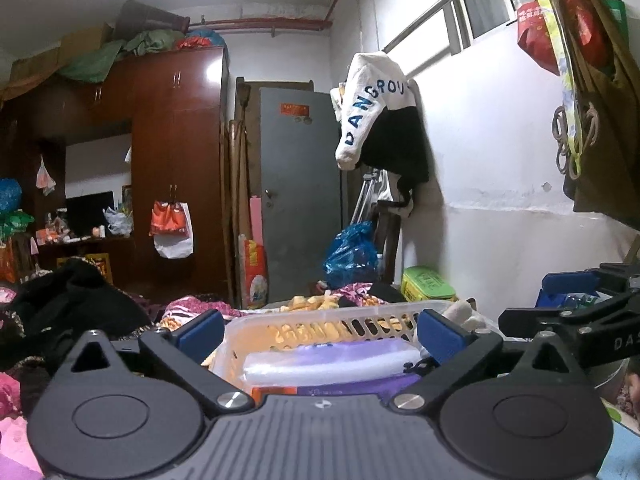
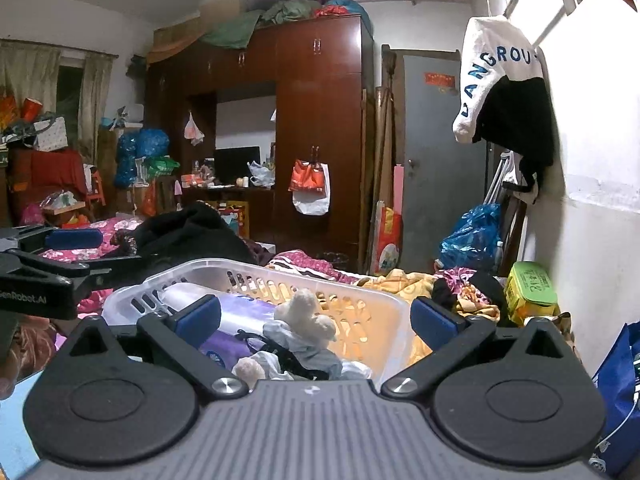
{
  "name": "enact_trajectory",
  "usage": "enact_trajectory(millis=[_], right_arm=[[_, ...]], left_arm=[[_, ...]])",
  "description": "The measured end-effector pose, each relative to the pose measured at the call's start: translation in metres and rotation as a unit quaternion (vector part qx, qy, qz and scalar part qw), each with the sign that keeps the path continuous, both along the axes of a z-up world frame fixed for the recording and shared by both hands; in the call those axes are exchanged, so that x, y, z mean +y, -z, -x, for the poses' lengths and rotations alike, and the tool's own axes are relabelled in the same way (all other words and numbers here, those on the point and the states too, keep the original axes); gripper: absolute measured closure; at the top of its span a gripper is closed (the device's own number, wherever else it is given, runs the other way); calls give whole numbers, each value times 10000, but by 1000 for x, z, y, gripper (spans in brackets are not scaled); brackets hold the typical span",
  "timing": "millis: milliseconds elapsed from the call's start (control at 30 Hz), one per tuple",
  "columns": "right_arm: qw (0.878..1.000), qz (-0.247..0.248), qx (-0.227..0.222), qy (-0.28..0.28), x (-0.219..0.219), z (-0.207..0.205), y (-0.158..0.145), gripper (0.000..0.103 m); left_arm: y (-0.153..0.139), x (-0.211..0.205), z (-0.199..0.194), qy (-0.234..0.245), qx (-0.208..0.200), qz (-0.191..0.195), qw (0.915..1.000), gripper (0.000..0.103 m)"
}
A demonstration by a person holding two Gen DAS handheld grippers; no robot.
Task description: Organize objects
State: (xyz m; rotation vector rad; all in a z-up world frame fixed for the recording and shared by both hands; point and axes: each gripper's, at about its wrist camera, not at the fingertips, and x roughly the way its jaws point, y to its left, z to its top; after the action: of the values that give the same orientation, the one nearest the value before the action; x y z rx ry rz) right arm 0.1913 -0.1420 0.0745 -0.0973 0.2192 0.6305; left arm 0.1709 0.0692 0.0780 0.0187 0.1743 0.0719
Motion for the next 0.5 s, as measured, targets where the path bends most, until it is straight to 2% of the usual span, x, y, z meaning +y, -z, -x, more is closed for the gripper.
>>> enact_trajectory(millis=[367, 500], right_arm=[[9998, -93, 149, -62, -6, 2, 3, 0], [9975, -145, 680, 118, -14, 11, 2, 0]], left_arm=[[12, 4, 17, 71, 224, 204, 9995, 0], [13, 6, 43, 92, 374, 388, 9985, 0]])
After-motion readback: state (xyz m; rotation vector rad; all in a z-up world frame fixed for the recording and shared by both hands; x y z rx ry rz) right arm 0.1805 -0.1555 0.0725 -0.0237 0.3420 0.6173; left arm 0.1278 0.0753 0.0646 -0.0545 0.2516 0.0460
